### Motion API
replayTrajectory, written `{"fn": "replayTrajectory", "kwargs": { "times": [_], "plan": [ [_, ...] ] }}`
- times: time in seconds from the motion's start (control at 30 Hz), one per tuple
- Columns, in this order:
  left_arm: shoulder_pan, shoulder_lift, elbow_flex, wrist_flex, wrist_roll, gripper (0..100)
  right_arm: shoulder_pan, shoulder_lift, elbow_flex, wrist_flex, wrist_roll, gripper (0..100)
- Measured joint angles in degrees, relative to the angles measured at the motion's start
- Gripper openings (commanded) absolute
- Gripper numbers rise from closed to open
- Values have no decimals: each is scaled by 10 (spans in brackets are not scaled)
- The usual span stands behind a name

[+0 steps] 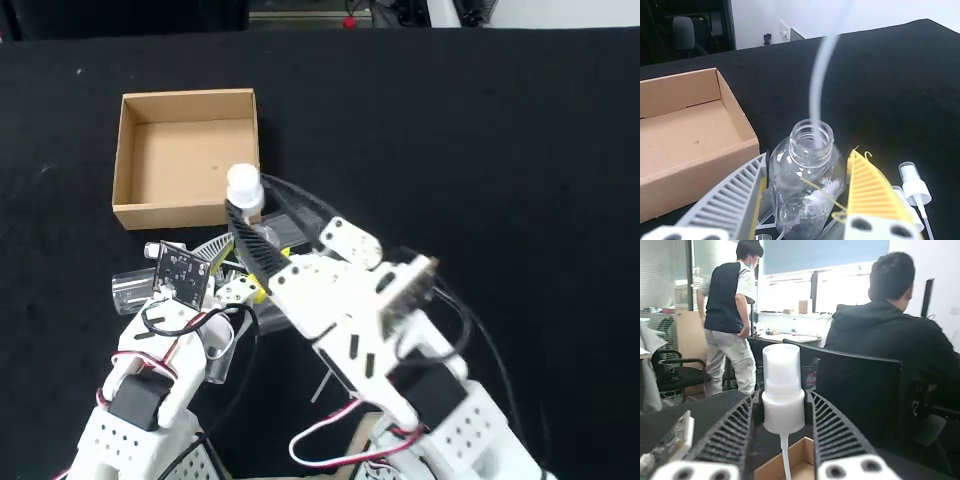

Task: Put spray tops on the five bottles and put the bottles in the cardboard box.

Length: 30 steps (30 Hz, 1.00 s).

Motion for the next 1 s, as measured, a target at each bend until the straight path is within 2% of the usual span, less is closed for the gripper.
{"fn": "replayTrajectory", "kwargs": {
  "times": [0.17, 0.37, 0.57, 0.8, 0.97, 1.0],
  "plan": [
    [1, 0, 0, 0, 0, 224, 0, -40, 4, 106, 0, 18],
    [4, 0, 0, 0, 0, 225, 3, -35, 18, 110, 0, 25],
    [4, 0, 0, 0, 0, 226, 2, 41, 10, 109, 0, 189],
    [3, 0, 0, 0, 1, 226, 2, 71, -69, 164, 0, 193],
    [3, 0, 0, 0, 1, 226, 10, -4, -108, 244, 0, 191],
    [3, 0, 0, 0, 1, 226, 29, -25, -110, 255, 1, 191]
  ]
}}
